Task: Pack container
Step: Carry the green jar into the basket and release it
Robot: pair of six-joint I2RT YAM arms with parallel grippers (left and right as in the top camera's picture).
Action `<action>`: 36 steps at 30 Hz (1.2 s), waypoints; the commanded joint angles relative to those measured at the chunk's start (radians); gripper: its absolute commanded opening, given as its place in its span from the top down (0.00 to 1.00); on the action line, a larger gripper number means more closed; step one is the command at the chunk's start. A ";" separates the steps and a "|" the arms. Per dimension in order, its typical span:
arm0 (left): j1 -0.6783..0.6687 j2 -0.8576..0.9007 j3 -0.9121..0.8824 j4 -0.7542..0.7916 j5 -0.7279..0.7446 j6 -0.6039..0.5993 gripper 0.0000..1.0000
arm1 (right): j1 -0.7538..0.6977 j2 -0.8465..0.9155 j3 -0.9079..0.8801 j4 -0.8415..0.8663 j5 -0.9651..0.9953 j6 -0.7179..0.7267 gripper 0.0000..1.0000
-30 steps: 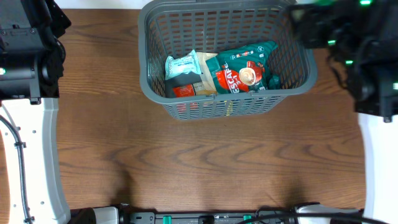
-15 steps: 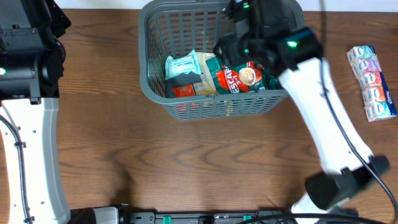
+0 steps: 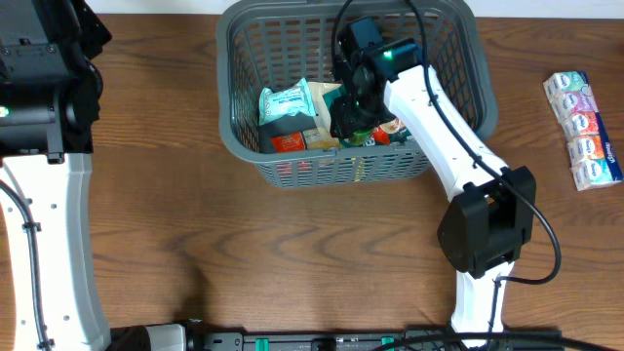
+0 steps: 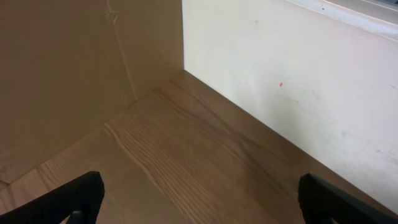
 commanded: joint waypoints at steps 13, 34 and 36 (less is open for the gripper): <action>0.004 0.000 0.001 -0.002 -0.018 0.002 0.01 | 0.006 -0.069 0.089 -0.002 -0.005 0.038 0.01; 0.004 0.000 0.001 -0.002 -0.018 0.002 0.01 | -0.351 -0.476 0.353 -0.177 0.460 -0.017 0.01; 0.004 0.000 0.001 -0.002 -0.018 0.002 0.01 | -0.426 -0.475 0.350 -0.199 0.459 -0.036 0.01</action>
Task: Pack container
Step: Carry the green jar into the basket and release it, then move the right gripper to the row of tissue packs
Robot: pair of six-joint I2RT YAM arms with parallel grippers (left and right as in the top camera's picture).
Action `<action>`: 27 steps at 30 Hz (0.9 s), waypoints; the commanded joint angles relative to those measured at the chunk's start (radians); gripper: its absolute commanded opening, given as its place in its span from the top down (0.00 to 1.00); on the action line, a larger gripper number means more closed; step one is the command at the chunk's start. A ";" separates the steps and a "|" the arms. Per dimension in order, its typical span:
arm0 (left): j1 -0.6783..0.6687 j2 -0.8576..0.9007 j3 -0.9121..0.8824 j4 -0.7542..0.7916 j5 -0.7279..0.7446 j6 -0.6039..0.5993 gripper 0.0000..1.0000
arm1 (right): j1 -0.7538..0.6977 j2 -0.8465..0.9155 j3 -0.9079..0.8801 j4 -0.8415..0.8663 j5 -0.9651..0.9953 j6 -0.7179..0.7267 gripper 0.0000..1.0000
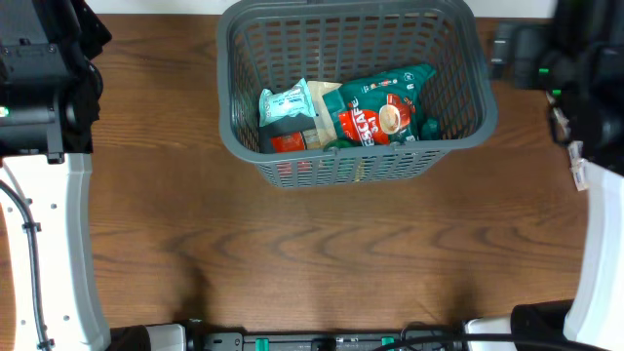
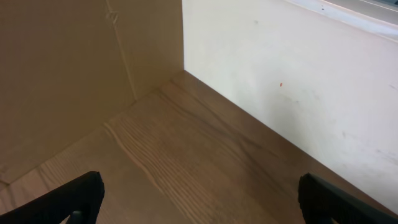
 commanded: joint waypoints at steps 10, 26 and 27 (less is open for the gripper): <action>0.004 0.000 0.001 -0.002 -0.018 0.002 0.01 | -0.405 0.120 -0.012 -0.037 -0.117 -0.099 0.01; 0.004 0.000 0.001 -0.002 -0.018 0.002 0.01 | -0.617 0.553 -0.012 -0.058 -0.317 -0.209 0.01; 0.004 0.000 0.001 -0.002 -0.018 0.002 0.01 | -0.621 0.571 -0.012 -0.056 -0.317 -0.221 0.01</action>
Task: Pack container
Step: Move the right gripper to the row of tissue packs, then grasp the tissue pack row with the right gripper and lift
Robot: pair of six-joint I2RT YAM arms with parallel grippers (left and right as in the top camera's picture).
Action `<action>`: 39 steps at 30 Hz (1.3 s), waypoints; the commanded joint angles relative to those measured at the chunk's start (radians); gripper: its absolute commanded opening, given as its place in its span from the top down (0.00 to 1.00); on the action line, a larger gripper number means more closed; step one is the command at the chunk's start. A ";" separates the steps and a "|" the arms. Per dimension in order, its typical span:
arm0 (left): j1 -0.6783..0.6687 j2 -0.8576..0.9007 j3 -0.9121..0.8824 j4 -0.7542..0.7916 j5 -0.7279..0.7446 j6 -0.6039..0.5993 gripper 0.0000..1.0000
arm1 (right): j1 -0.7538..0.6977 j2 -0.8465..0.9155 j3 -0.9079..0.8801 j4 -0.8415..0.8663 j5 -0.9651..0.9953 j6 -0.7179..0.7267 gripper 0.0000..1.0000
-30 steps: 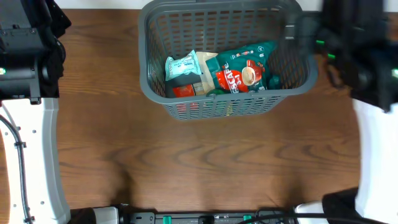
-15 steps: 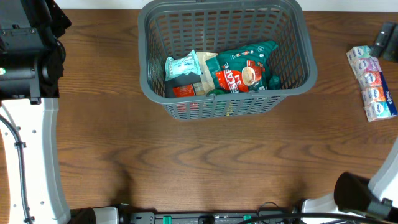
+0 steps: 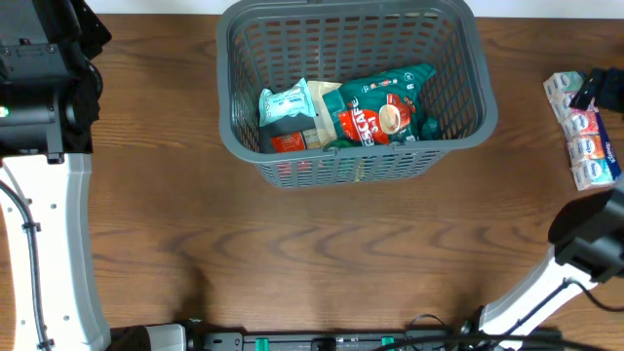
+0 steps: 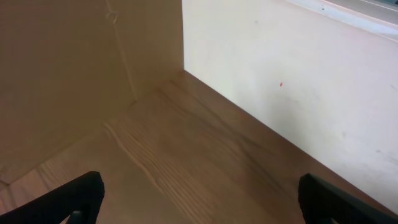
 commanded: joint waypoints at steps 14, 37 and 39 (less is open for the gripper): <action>0.004 0.000 0.001 -0.003 -0.018 0.002 0.01 | -0.123 0.289 -0.001 0.067 -0.039 -0.111 0.01; 0.004 0.000 0.001 -0.003 -0.018 0.002 0.01 | -0.201 0.395 -0.001 0.182 -0.291 -0.235 0.01; 0.004 0.000 0.001 -0.003 -0.018 0.002 0.01 | -0.183 0.395 -0.001 0.200 -0.291 -0.265 0.01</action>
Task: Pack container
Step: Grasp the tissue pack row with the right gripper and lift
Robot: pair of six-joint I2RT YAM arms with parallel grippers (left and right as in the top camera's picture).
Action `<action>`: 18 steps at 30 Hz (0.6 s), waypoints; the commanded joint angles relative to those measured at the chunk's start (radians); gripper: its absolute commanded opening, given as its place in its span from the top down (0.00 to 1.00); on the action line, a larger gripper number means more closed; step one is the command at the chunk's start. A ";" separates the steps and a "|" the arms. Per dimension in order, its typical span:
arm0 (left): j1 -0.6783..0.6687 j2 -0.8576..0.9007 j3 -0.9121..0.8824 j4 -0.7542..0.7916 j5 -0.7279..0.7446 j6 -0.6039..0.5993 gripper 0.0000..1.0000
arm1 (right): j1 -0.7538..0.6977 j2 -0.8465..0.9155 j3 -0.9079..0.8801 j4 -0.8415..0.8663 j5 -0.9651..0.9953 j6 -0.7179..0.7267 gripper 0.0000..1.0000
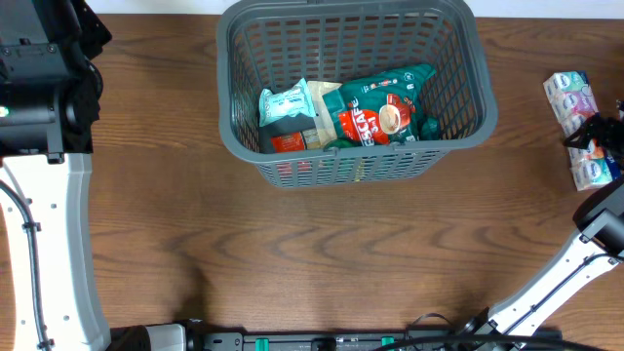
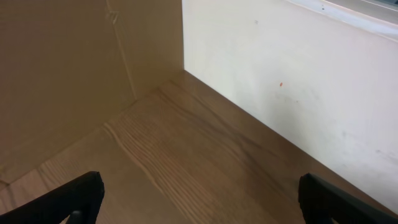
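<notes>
A grey plastic basket stands at the back middle of the table. Inside lie a green and red coffee pack, a pale teal packet and a small red item. A strip of tissue packs lies at the far right. My right gripper is over the middle of that strip, at the frame's edge; how its jaws stand does not show. My left gripper stands open, with only bare wood between its dark fingertips.
The left arm rises along the table's left edge. In the left wrist view a pale wall and a tan board meet at the table's corner.
My right gripper was over the upper end of the tissue strip and now sits over its middle. The basket's contents and the left arm have not changed.
My right gripper was down in the basket at the green coffee pack. Then the pack lay in the basket and the arm was off to the right. Then the gripper was over the tissue strip's top end, and now over its middle.
</notes>
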 commanded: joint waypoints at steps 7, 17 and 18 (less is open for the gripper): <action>0.004 0.000 0.001 -0.002 -0.018 0.002 0.01 | 0.088 0.016 -0.001 0.039 0.002 -0.148 0.01; 0.004 0.000 0.001 -0.002 -0.018 0.002 0.01 | 0.146 0.085 -0.005 0.028 0.002 -0.179 0.12; 0.004 0.000 0.001 -0.002 -0.018 0.002 0.01 | 0.148 0.099 -0.005 0.024 0.001 -0.177 0.16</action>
